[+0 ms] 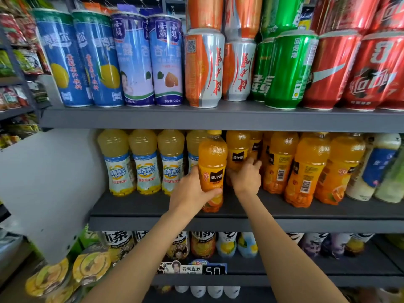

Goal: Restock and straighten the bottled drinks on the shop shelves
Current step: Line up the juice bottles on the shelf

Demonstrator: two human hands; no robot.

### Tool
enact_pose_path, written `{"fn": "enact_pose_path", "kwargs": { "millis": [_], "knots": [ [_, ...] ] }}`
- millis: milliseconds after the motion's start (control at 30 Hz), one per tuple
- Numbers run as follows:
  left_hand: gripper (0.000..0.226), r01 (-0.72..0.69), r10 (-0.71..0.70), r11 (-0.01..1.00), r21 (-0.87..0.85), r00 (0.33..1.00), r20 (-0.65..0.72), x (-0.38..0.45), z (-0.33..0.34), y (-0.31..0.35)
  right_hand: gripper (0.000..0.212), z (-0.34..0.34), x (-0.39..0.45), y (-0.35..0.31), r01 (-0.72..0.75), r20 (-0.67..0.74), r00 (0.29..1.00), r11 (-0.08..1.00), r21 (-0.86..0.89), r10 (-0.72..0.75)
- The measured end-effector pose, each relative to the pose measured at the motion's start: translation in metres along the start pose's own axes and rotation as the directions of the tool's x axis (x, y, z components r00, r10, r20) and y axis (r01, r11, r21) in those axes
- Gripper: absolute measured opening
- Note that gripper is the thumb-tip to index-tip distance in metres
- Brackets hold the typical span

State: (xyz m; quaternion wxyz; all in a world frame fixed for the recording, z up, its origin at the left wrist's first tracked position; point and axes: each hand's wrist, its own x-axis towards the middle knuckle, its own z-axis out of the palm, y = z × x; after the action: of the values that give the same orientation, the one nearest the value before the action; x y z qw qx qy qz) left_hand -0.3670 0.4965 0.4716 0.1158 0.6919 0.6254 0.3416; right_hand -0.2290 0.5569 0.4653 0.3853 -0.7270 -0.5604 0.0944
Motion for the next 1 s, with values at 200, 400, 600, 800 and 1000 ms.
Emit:
{"fn": "enact_pose_path", "kwargs": {
  "millis": [200,400,600,800,1000],
  "knots": [
    [0.065,-0.006,0.005,1.0,0.03,1.0,0.004,0.0,-0.002,0.0,0.055,0.004,0.0,-0.003,0.119,0.094,0.987,0.986,0.119,-0.13],
    [0.065,-0.01,0.01,1.0,0.009,1.0,0.015,0.0,-0.001,-0.001,0.053,0.001,0.002,0.007,0.132,0.096,0.985,0.987,0.093,-0.141],
    [0.064,-0.018,0.018,1.0,-0.016,0.999,0.029,0.0,-0.001,-0.001,0.054,-0.011,0.009,0.018,0.005,-0.029,1.0,0.999,-0.037,-0.006],
    [0.062,-0.016,0.017,0.999,-0.031,0.999,0.041,0.0,-0.002,-0.001,0.05,-0.016,0.015,0.023,0.0,-0.035,0.999,0.994,-0.108,-0.003],
    [0.059,-0.012,0.012,1.0,-0.027,0.999,0.03,-0.001,0.0,0.001,0.047,-0.025,0.0,0.028,0.126,-0.111,0.985,0.989,-0.08,-0.135]
  ]
}}
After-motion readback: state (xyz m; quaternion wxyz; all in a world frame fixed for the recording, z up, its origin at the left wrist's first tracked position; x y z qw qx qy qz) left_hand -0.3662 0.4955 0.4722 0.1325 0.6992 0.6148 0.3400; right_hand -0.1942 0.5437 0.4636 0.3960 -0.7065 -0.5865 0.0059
